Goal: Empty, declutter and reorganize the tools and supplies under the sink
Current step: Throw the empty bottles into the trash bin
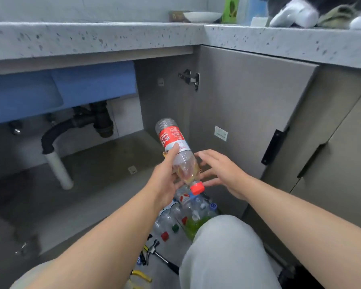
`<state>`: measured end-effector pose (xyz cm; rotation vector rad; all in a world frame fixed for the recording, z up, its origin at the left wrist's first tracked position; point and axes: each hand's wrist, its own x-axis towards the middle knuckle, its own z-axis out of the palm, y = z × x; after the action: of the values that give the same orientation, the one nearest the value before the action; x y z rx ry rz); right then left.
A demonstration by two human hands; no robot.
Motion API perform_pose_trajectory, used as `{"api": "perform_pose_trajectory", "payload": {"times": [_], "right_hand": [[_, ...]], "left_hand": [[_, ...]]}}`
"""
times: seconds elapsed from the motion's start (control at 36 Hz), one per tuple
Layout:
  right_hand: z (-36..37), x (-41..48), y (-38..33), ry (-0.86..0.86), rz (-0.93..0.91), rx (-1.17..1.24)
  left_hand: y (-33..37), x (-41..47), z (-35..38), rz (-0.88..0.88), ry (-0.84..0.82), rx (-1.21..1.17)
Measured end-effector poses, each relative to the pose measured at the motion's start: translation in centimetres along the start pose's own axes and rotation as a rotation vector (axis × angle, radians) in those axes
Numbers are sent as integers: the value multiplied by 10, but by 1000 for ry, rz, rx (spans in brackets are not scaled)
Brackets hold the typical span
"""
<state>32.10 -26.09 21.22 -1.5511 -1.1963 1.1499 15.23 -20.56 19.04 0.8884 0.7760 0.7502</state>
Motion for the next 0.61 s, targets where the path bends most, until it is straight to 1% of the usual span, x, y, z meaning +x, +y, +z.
{"api": "perform_pose_trajectory", "payload": {"times": [0.06,0.17,0.25,0.33,0.42,0.53,0.61], "right_hand": [[-9,-16,2,-33,15,35],[-31,-47,14,-59,49,30],[-57,-72,24,-78,130,52],[-90,-105,36,-91,229,4],[-124,-141,51,-68,345,-26],[-166,-196,79,-43,514,-14],[-189,-237,102,12,664,-22]], "left_hand": [[-1,-8,17,-16,0,61],[-8,-21,52,-114,-122,216],[-18,-26,75,-174,-170,324],[-32,-32,97,-259,-162,423],[-47,-34,118,-338,-159,446],[-70,-32,145,-342,-40,414],[-89,-33,159,-320,-13,485]]}}
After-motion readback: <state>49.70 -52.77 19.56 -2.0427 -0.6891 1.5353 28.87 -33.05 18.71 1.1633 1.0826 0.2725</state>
